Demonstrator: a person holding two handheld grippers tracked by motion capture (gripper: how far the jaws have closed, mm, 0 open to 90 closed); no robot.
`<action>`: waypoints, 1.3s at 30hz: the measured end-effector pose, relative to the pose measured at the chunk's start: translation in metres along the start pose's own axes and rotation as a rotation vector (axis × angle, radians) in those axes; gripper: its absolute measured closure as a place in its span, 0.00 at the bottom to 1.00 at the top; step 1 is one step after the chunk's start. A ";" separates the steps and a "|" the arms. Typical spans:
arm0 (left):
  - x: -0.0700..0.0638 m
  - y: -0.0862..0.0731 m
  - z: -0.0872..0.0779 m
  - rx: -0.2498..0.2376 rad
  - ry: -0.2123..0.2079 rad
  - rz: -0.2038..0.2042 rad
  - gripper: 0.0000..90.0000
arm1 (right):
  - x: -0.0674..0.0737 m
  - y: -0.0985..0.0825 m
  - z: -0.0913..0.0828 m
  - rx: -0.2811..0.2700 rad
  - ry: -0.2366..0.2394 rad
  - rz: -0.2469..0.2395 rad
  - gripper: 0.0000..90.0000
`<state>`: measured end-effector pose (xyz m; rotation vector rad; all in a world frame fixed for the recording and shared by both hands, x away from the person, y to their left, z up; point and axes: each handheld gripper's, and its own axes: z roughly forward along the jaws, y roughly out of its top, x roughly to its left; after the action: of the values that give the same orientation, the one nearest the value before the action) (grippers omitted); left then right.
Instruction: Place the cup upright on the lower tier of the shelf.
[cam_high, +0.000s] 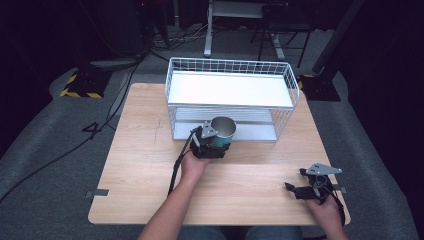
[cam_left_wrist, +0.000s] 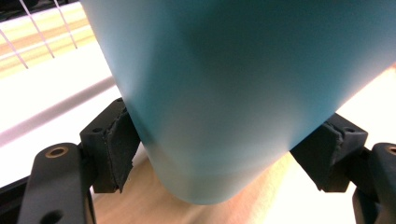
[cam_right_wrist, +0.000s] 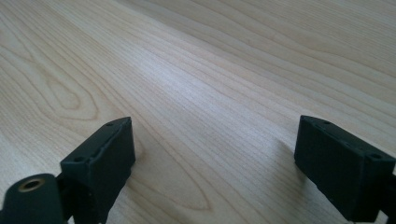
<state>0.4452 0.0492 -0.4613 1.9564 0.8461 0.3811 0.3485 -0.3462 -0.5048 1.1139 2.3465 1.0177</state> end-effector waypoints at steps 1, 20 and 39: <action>0.000 0.000 0.000 0.000 0.000 0.000 0.25 | 0.000 0.000 0.000 0.000 0.000 0.000 0.14; 0.018 0.024 0.038 -0.091 0.076 -0.066 0.25 | 0.001 0.000 0.000 -0.004 0.016 -0.012 0.15; 0.034 0.027 0.068 -0.074 0.154 -0.089 0.25 | 0.001 0.000 0.000 -0.006 0.023 -0.021 0.16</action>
<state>0.5189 0.0204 -0.4753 1.8318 1.0005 0.5080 0.3473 -0.3456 -0.5047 1.0790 2.3661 1.0351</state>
